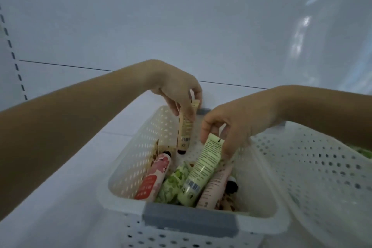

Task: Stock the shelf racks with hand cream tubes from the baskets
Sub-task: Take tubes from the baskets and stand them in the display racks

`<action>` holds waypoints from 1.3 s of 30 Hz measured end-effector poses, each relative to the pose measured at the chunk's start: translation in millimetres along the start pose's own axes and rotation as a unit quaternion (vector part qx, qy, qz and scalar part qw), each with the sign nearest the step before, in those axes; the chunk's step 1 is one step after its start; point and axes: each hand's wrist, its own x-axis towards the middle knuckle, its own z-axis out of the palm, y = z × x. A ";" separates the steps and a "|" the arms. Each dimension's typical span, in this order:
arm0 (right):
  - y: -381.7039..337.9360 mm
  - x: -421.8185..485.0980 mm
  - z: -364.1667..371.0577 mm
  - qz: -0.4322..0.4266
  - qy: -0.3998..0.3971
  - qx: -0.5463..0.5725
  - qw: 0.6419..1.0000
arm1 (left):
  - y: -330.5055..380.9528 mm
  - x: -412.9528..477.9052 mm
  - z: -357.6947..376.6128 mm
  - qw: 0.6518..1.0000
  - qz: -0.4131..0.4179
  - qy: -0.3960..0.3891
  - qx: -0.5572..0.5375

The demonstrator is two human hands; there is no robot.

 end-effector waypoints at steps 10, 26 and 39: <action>31.2 -70.5 -27.9 -0.120 0.174 0.206 0.955 | 22.5 -30.8 -20.8 0.954 0.038 0.213 -0.207; 161.8 -182.1 -10.0 -0.131 0.409 0.475 0.768 | 233.8 -0.2 68.5 0.868 0.084 0.313 -0.377; 225.6 -206.8 21.5 -0.190 0.333 0.640 0.665 | 300.3 44.4 137.6 0.833 0.058 0.328 -0.441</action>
